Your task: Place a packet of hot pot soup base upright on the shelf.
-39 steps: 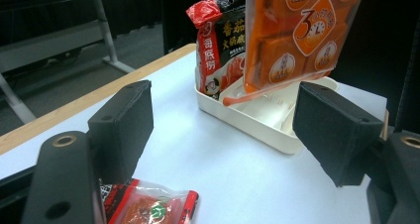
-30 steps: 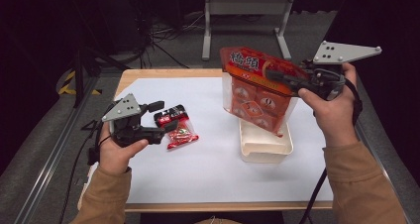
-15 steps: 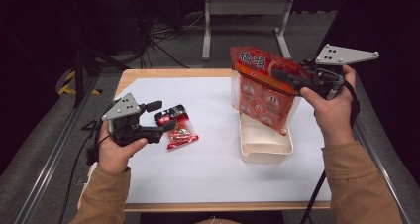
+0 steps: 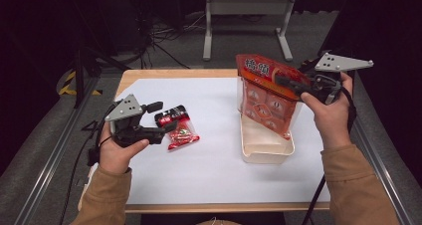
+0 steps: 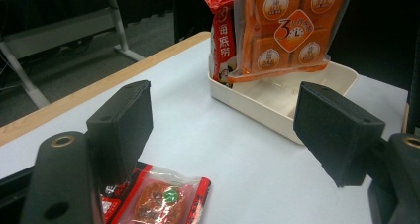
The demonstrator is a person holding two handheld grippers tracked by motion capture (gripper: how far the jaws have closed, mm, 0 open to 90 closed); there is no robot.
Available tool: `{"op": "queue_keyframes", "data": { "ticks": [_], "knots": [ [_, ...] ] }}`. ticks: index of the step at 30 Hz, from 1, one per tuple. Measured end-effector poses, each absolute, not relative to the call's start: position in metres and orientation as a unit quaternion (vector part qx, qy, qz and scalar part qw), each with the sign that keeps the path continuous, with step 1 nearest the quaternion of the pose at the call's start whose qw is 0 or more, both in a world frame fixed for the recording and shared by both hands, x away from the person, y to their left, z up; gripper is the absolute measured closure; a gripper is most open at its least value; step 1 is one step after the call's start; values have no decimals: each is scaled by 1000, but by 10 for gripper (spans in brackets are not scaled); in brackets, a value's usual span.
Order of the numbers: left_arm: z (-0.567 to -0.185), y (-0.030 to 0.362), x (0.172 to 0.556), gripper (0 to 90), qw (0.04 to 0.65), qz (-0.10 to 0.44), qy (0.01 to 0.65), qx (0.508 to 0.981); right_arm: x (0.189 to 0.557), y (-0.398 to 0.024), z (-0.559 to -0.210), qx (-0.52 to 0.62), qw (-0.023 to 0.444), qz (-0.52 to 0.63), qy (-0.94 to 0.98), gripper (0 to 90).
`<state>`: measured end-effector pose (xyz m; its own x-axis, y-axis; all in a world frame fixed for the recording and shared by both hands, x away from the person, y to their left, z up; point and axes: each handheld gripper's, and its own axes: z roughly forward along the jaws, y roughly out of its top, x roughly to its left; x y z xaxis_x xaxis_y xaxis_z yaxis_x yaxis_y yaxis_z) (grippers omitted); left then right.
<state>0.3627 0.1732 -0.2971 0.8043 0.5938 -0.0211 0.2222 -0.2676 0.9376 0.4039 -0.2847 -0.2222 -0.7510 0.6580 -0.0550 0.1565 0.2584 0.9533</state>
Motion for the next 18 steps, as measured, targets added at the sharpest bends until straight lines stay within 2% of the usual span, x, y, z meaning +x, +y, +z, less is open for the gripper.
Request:
{"op": "queue_keyframes", "data": {
  "ticks": [18],
  "knots": [
    [-299,174,365,238,538,171,267,781,411,-295,-251,295,226,536,758,900]
  ]
}}
